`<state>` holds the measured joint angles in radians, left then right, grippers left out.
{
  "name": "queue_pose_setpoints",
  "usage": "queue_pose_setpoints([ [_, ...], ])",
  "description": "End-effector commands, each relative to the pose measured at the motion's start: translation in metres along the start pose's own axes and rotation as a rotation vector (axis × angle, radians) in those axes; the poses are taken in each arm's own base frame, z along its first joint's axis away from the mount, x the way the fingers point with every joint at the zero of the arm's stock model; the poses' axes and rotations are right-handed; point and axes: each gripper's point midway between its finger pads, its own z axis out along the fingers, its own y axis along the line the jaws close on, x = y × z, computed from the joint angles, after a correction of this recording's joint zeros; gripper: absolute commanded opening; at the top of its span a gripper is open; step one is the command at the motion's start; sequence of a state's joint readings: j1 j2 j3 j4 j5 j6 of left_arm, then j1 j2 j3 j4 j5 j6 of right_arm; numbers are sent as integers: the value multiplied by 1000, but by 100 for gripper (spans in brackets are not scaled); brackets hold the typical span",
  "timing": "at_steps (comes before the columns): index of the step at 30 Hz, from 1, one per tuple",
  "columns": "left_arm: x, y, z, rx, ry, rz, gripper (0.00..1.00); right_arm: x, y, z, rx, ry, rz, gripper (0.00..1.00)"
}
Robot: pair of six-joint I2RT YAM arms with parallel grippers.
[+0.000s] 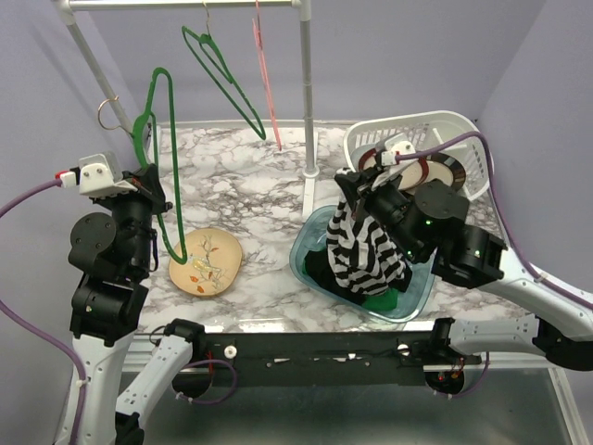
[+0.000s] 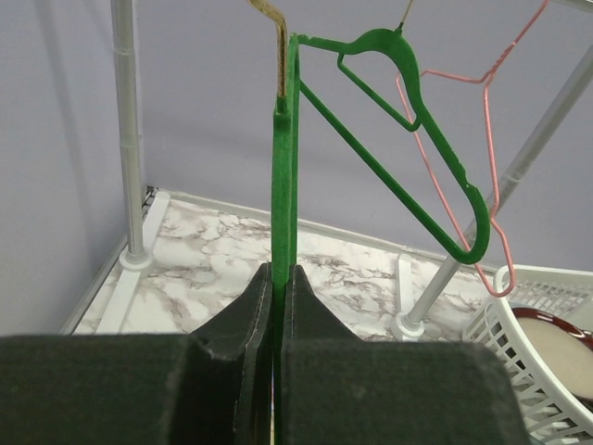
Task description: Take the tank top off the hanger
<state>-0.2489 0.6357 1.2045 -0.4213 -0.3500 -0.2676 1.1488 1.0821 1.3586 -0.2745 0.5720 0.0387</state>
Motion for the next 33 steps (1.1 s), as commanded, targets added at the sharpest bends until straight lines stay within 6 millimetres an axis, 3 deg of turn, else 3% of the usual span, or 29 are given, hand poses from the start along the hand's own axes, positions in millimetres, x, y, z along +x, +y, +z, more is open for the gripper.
queue_pose_setpoints([
  [1,-20,-7,-1,29,-39,-7,0,104,-22,-5,132,245,94,1],
  [4,-24,-7,-2,29,-45,-3,0,165,-40,-19,202,386,128,1],
  [6,-25,-7,-2,26,-49,-7,0,185,-53,-25,256,414,192,1],
  [7,-25,-7,-2,27,-52,-12,0,210,-57,-31,275,451,192,1],
  [12,-23,-11,2,39,-46,-16,0,253,-50,-37,281,489,330,1],
  [17,-24,-12,4,39,-43,-11,0,290,-50,-40,326,540,389,1],
  [22,-23,-11,5,36,-44,-9,0,341,-53,-42,380,612,412,1],
  [27,-21,-11,6,31,-42,-8,0,365,-48,-35,373,686,378,1],
  [30,-20,-10,7,29,-39,-9,0,358,-47,-30,359,683,360,1],
  [32,-21,-10,6,27,-44,-10,0,338,-48,-22,360,641,355,11],
  [33,-20,-9,5,25,-43,-9,0,334,-52,-27,370,655,324,25],
])
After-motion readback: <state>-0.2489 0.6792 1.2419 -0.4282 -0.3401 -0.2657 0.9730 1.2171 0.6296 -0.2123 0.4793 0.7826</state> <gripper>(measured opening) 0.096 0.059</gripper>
